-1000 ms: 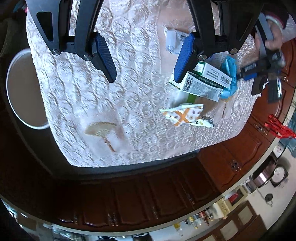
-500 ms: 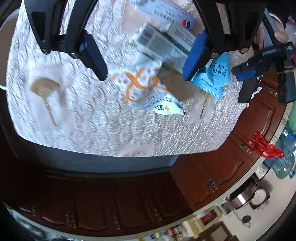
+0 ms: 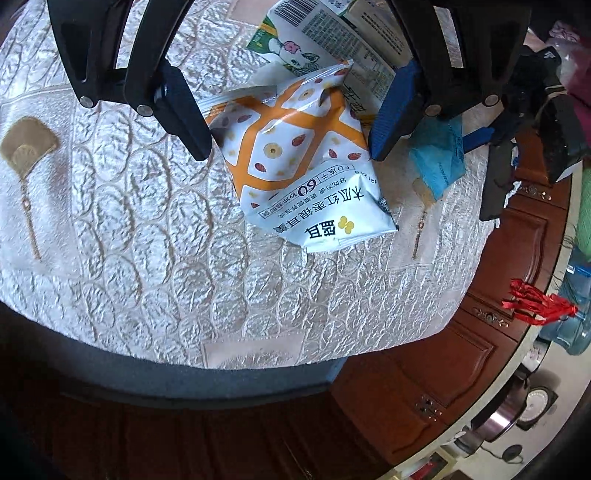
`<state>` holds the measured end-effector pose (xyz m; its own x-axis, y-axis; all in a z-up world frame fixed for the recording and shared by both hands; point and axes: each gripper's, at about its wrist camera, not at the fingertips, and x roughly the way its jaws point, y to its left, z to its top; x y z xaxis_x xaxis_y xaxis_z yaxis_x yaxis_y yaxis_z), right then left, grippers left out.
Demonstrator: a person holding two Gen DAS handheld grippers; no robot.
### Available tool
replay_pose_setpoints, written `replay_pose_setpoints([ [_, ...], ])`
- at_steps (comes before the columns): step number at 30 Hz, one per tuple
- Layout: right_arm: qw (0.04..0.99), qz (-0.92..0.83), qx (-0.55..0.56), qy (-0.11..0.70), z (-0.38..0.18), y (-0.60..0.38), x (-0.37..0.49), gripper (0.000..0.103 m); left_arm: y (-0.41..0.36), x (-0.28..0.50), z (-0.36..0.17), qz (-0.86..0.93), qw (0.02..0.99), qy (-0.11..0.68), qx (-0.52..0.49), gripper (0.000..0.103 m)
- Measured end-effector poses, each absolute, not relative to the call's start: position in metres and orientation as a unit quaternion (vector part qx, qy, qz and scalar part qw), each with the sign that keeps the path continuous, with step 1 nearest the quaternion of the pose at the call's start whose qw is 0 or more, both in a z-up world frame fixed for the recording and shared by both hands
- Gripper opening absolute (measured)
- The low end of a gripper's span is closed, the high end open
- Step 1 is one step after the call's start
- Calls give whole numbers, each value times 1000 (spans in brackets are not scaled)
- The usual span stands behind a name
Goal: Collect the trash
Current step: 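Grasp the blue snack bag with the left tool while the right tool grasps the orange-white snack bag, then carry both snack bags over the white bucket and open both tools to drop them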
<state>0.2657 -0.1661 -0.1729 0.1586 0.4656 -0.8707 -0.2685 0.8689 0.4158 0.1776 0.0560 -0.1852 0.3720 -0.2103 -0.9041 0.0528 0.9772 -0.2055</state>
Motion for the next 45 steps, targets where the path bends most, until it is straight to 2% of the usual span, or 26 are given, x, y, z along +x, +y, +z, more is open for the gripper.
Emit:
replay_pose_setpoints([
  [4, 753, 254, 123, 595, -171, -166, 269, 86, 48, 189, -189, -71, 828, 552, -64, 77],
  [9, 754, 232, 105, 606, -184, -159, 272, 84, 48, 198, -199, -58, 823, 559, -77, 75],
  [10, 755, 229, 104, 606, -187, -158, 271, 72, 48, 198, -201, -59, 822, 561, -81, 66],
  [11, 756, 229, 103, 605, -189, -156, 268, 64, 49, 199, -202, -58, 822, 562, -80, 58],
  [12, 759, 228, 102, 602, -190, -155, 266, 65, 50, 199, -204, -57, 822, 562, -75, 58],
  [14, 772, 227, 94, 587, -186, -154, 259, 64, 49, 198, -204, -58, 826, 557, -70, 51],
  [17, 792, 222, 98, 561, -170, -164, 248, 63, 51, 186, -196, -52, 833, 546, -67, 48],
  [23, 825, 213, 120, 509, -129, -194, 214, 63, 40, 172, -156, -59, 856, 509, -60, 48],
  [29, 844, 183, 128, 487, -110, -227, 183, 64, 6, 157, -122, -76, 875, 477, -36, 48],
  [45, 869, 76, 150, 466, -99, -338, 114, 64, -128, 145, -101, -156, 876, 456, 32, 48],
])
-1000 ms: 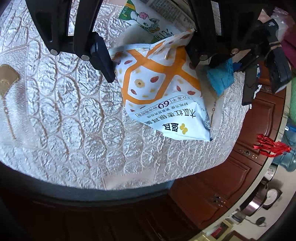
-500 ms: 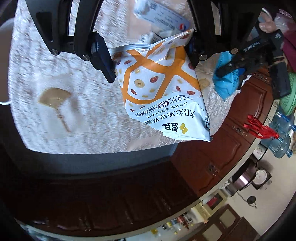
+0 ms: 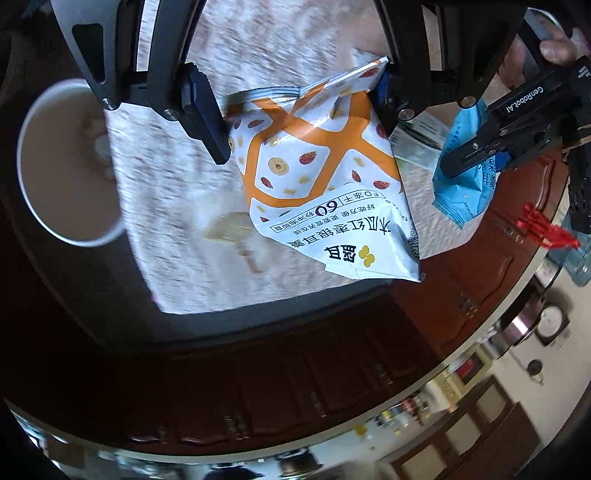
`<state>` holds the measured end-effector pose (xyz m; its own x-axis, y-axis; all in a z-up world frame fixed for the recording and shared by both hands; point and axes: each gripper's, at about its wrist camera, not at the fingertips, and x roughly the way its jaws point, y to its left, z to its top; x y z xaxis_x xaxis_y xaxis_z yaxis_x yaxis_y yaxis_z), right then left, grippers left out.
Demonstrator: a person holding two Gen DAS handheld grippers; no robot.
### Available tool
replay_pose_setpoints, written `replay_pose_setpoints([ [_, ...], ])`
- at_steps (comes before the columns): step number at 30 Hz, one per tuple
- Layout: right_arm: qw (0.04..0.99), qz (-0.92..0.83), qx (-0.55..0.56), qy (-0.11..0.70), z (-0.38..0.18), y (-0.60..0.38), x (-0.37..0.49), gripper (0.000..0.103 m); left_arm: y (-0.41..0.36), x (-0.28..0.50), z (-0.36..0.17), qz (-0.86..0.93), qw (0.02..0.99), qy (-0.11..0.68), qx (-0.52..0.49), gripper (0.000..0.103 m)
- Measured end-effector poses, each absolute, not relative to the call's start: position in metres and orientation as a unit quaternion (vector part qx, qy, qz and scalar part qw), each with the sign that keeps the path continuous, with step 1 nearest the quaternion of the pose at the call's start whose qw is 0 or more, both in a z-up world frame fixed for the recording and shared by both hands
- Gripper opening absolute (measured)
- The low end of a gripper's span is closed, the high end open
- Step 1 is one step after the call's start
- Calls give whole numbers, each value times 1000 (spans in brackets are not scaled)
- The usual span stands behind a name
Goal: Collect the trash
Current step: 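Carry both snack bags over the white bucket and open both tools to drop them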
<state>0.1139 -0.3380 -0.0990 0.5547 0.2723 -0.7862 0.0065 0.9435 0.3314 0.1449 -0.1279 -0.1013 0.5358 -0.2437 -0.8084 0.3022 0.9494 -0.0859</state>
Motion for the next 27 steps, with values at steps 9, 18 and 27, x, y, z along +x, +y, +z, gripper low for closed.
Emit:
replay_pose_setpoints([
  [9, 865, 0, 192, 464, -109, -415, 83, 64, -221, 140, -111, -212, 860, 459, 74, 48],
  [18, 855, -79, 212, 467, -122, -475, 69, 64, -295, 139, -122, -249, 841, 472, 84, 48],
  [27, 835, -132, 242, 477, -143, -522, 63, 64, -347, 154, -134, -271, 827, 486, 84, 48],
])
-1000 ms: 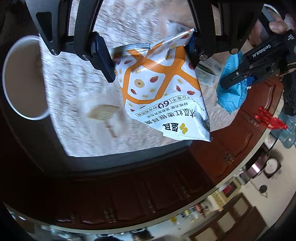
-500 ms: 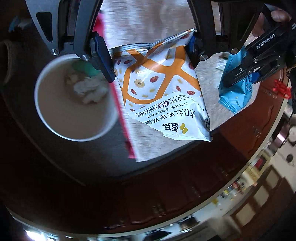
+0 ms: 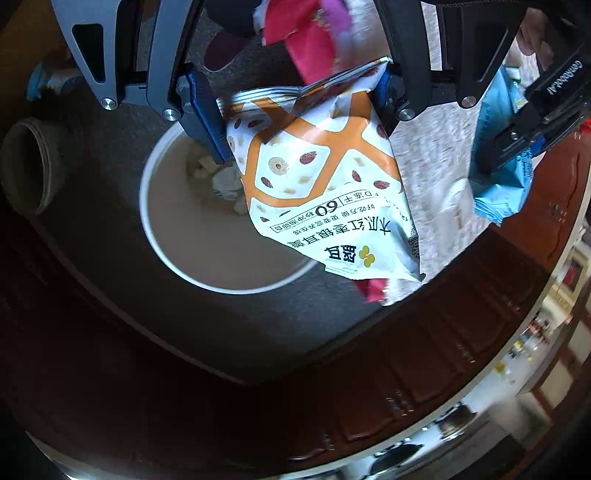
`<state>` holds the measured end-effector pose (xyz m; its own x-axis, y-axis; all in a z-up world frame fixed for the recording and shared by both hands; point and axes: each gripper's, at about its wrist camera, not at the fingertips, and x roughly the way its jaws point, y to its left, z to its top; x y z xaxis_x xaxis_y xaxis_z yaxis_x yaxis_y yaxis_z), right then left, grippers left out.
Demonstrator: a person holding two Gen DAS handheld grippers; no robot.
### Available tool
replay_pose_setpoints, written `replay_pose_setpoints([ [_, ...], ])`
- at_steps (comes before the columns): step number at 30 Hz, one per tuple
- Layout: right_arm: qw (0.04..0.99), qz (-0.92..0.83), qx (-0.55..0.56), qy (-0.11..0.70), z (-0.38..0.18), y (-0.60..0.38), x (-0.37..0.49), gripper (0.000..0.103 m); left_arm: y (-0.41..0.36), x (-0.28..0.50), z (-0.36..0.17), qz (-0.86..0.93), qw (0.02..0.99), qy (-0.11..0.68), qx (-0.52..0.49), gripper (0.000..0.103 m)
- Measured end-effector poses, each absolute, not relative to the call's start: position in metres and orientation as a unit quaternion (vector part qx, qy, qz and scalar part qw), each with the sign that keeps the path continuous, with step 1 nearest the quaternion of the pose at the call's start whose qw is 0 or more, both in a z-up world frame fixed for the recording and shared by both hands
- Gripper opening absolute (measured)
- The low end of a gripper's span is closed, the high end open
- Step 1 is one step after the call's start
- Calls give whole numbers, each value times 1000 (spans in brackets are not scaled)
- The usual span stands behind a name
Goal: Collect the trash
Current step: 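Carry both snack bags over the white bucket and open both tools to drop them, then return both open tools over the table toward the medicine boxes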
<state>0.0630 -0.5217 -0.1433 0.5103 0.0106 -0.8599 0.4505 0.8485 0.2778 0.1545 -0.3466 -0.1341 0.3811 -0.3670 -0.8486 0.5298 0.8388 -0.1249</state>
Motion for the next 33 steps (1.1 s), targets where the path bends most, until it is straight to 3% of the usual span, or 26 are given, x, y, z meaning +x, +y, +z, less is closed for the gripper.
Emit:
replay_pose_setpoints([
  [6, 823, -153, 257, 484, -159, -542, 60, 64, -375, 162, -147, -285, 816, 496, 85, 51],
  [11, 816, -165, 261, 488, -166, -549, 64, 64, -390, 168, -157, -297, 808, 504, 63, 60],
  [17, 814, -171, 274, 483, -169, -557, 67, 73, -393, 165, -158, -304, 805, 506, 58, 67],
  [33, 831, -200, 225, 468, -152, -539, 62, 73, -358, 161, -140, -292, 821, 489, 47, 68],
])
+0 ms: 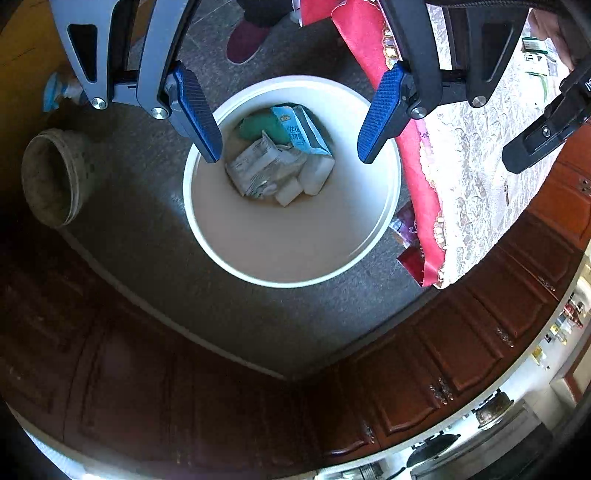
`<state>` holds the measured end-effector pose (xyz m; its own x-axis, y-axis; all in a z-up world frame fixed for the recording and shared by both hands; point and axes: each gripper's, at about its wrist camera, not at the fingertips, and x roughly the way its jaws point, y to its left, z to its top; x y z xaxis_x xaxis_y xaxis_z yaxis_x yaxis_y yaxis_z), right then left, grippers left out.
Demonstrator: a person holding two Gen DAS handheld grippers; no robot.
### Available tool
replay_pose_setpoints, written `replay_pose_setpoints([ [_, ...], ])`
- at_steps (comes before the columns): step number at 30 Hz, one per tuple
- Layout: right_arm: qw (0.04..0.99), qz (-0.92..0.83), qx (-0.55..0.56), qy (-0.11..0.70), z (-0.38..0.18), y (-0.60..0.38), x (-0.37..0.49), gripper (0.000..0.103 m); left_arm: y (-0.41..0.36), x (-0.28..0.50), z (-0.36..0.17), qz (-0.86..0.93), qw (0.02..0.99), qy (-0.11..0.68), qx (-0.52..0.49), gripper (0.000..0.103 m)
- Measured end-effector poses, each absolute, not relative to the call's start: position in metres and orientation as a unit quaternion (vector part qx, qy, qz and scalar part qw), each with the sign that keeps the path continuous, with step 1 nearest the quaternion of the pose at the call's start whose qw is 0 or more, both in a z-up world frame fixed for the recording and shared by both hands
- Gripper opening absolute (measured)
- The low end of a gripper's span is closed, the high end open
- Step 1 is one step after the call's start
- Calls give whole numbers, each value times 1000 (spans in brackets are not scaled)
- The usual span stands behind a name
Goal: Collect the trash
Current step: 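Return both open tools over the table toward the medicine boxes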
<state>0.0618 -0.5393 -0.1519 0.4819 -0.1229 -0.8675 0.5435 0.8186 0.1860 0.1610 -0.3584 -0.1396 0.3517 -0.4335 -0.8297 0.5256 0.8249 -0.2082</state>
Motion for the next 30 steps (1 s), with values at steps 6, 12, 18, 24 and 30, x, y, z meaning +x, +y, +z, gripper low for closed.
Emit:
replay_pose_setpoints([
  [6, 836, -200, 211, 466, -143, -532, 62, 73, -344, 156, -135, -288, 827, 481, 42, 68],
  [12, 839, -193, 211, 464, -138, -525, 62, 74, -329, 153, -129, -285, 831, 475, 36, 68],
  [18, 847, -181, 203, 456, -128, -510, 62, 74, -307, 148, -120, -281, 838, 468, 25, 68],
  [24, 857, -163, 187, 452, -118, -484, 64, 74, -273, 142, -111, -262, 849, 458, 20, 68],
  [30, 863, -128, 183, 454, -113, -450, 69, 74, -231, 139, -106, -243, 855, 458, 5, 68],
])
